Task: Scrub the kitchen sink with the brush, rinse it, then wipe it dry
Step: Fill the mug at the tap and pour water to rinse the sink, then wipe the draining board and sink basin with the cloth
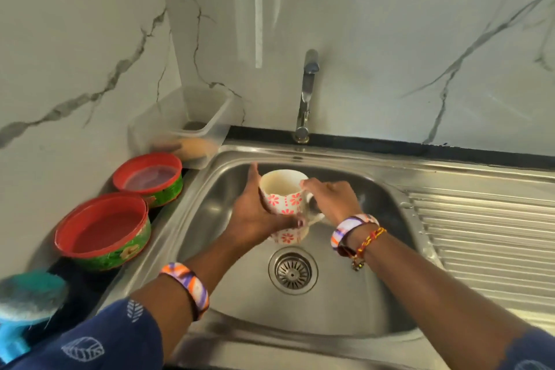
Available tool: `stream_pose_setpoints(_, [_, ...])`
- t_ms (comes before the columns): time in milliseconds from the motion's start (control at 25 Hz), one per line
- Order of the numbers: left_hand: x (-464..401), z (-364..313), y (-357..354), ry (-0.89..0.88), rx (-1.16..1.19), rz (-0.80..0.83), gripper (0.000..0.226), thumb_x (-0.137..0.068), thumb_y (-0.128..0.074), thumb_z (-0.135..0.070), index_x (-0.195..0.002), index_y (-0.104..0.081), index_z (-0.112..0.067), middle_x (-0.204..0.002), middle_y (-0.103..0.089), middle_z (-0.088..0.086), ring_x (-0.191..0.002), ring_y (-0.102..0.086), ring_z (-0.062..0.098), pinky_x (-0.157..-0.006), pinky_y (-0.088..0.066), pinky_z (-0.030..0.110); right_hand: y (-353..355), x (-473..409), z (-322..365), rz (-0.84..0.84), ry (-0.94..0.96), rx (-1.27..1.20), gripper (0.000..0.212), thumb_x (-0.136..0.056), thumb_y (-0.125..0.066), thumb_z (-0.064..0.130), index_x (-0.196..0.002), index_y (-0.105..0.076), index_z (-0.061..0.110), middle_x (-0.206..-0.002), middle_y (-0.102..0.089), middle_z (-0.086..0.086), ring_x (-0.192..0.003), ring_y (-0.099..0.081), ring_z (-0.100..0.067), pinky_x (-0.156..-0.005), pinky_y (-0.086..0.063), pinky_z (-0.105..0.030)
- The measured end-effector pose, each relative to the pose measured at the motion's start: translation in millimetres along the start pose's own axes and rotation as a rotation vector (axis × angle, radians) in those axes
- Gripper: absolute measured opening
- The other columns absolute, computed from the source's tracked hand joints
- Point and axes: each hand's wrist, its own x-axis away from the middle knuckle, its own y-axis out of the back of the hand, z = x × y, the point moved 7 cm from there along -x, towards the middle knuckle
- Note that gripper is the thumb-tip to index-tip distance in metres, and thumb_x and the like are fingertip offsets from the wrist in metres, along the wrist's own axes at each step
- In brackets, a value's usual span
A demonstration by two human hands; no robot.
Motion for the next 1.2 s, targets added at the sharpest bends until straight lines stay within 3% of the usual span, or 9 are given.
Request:
stream_pose_setpoints(160, [-42.4, -34.0, 31.1, -0.164, -0.190, -0.241, 0.113, -0.054, -0.090, -0.023, -0.147, -0.026, -0.019, -0.129, -0.052, 0.003, -0.117, -0.052, 0.021, -0.093, -0.048, 0.036, -6.2, -16.4, 41.0, -0.046, 0.188, 0.048, 0.036, -0.089, -0.055, 0.039, -0.058, -0.056, 0.019, -0.070, -0.060, -0.004, -0.075, -0.055, -0.025, -0.068, -0.038, -0.030])
stream_pose_setpoints(240, [-73.8, -46.8, 42.0, -0.188, -0.186, -0.319, 0.096, -0.052, -0.090, -0.018, -0.134, -0.040, -0.012, -0.122, -0.054, 0.006, -0.110, -0.054, 0.021, -0.082, -0.042, 0.027, -3.3, -28.0, 54.8, -0.103, 0.274, 0.139, 0.019, -0.090, -0.053, 0.034, -0.092, -0.061, 0.017, -0.093, -0.060, -0.004, -0.093, -0.056, -0.025, -0.072, -0.038, -0.029])
stream_pose_setpoints(320, [-110.9, -55.9, 47.7, -0.190, -0.219, -0.363, 0.089, -0.053, -0.090, -0.014, -0.128, -0.042, -0.011, -0.121, -0.052, 0.007, -0.109, -0.052, 0.022, -0.080, -0.037, 0.024, -4.6, -41.0, 57.5, -0.122, 0.308, 0.211, 0.039, -0.091, -0.053, 0.026, -0.128, -0.047, 0.017, -0.120, -0.056, -0.005, -0.113, -0.052, -0.023, -0.087, -0.042, -0.031])
stream_pose_setpoints(400, [-153.7, -55.9, 50.0, -0.157, -0.293, -0.395, 0.090, -0.055, -0.089, -0.014, -0.130, -0.039, -0.011, -0.127, -0.048, 0.010, -0.117, -0.047, 0.026, -0.083, -0.038, 0.028, -9.1, -55.7, 49.2, -0.101, 0.279, 0.184, 0.047, -0.092, -0.051, 0.021, -0.137, -0.039, 0.017, -0.126, -0.054, -0.006, -0.117, -0.052, -0.023, -0.095, -0.042, -0.032])
stream_pose_setpoints(600, [-235.2, -35.7, 54.8, -0.039, -0.288, -0.438, 0.092, -0.060, -0.088, -0.017, -0.135, -0.036, -0.013, -0.133, -0.045, 0.014, -0.123, -0.043, 0.030, -0.091, -0.045, 0.039, -36.1, -92.6, 12.7, 0.064, 0.176, 0.072, 0.037, -0.095, -0.048, 0.016, -0.132, -0.042, 0.017, -0.098, -0.060, 0.001, -0.090, -0.061, -0.017, -0.086, -0.053, -0.031])
stream_pose_setpoints(720, [-260.0, -31.5, 53.0, -0.051, -0.246, -0.411, 0.090, -0.061, -0.087, -0.014, -0.135, -0.035, -0.012, -0.133, -0.045, 0.014, -0.123, -0.045, 0.030, -0.093, -0.045, 0.038, -43.2, -105.0, -1.3, 0.109, 0.161, 0.050, 0.035, -0.095, -0.048, 0.013, -0.129, -0.046, 0.018, -0.090, -0.056, 0.007, -0.089, -0.061, -0.017, -0.084, -0.055, -0.035])
stream_pose_setpoints(920, [-237.5, -55.0, 45.8, -0.040, -0.437, -0.353, 0.101, -0.077, -0.076, -0.023, -0.150, -0.008, -0.008, -0.154, -0.011, 0.015, -0.143, -0.011, 0.030, -0.112, -0.024, 0.036, -43.1, -97.9, 4.6, 0.106, 0.184, 0.181, 0.030, -0.094, -0.051, 0.016, -0.123, -0.055, 0.019, -0.095, -0.060, 0.004, -0.082, -0.060, -0.013, -0.080, -0.052, -0.026])
stream_pose_setpoints(1080, [-165.6, -113.8, 84.6, -0.342, -0.488, -0.443, 0.059, -0.083, -0.068, -0.025, -0.136, -0.044, -0.017, -0.149, -0.027, 0.006, -0.139, -0.024, 0.020, -0.109, -0.026, 0.028, -43.3, -78.3, 58.5, 0.092, 0.341, 0.213, 0.026, -0.092, -0.049, 0.014, -0.114, -0.061, 0.022, -0.093, -0.069, 0.001, -0.077, -0.063, -0.014, -0.076, -0.051, -0.026])
stream_pose_setpoints(1200, [-129.0, -115.1, 162.3, -0.230, -0.618, -0.511, 0.047, -0.081, -0.068, -0.032, -0.123, -0.058, -0.013, -0.133, -0.051, 0.010, -0.124, -0.047, 0.025, -0.101, -0.038, 0.030, -68.9, -53.4, 112.5, 0.153, 0.555, 0.274, 0.025, -0.090, -0.050, 0.016, -0.109, -0.064, 0.025, -0.083, -0.065, 0.009, -0.076, -0.062, -0.012, -0.073, -0.049, -0.027])
